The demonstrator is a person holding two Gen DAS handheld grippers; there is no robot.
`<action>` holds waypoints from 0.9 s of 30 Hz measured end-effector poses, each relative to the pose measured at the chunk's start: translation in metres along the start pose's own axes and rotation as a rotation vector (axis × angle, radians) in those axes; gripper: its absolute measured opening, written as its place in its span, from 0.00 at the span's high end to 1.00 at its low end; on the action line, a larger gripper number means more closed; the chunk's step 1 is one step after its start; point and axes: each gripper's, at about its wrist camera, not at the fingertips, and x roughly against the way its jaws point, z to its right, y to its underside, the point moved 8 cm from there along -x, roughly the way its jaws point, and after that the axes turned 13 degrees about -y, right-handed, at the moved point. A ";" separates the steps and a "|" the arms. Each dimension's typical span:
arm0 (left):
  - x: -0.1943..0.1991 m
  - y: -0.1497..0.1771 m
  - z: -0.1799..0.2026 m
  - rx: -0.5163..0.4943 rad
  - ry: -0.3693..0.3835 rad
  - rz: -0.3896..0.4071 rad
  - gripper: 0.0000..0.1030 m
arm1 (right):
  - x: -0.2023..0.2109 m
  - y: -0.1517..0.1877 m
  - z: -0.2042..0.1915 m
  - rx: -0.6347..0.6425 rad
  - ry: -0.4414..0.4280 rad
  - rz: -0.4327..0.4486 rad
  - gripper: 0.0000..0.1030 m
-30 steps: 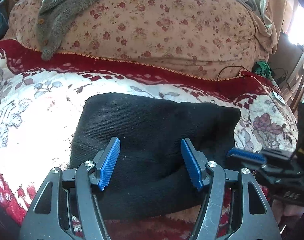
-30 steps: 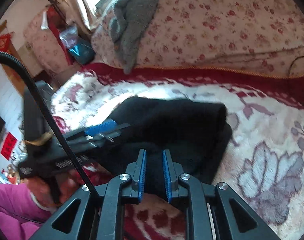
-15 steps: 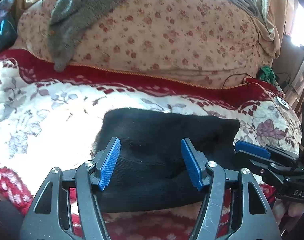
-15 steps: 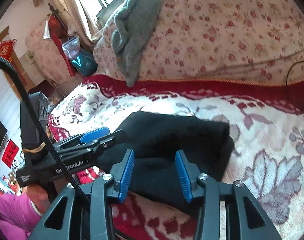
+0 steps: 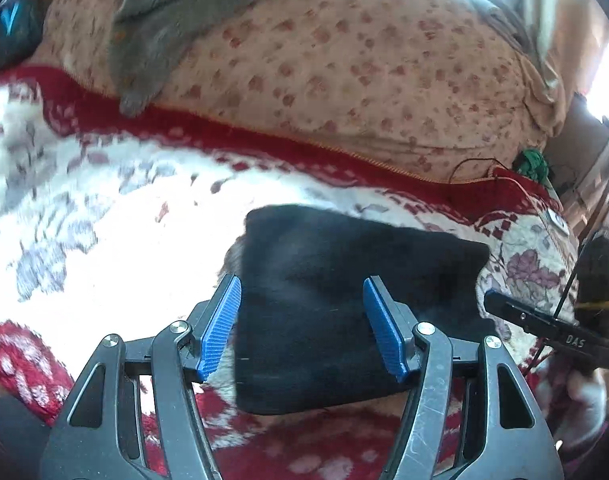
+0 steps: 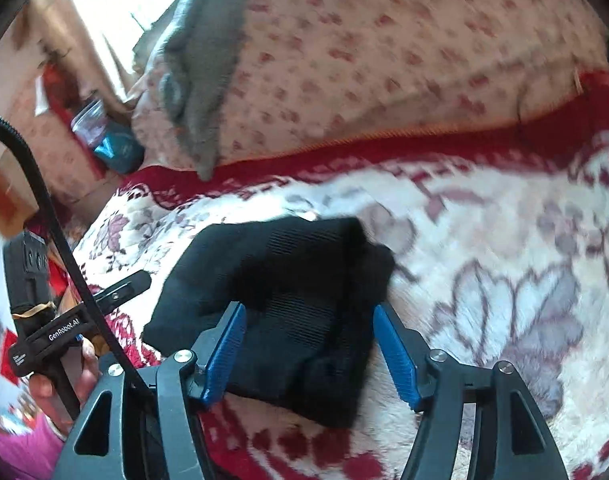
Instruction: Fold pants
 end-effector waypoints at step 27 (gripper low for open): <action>-0.016 -0.025 -0.032 0.072 0.177 -0.023 0.67 | -0.038 -0.020 -0.035 -0.116 -0.414 0.031 0.65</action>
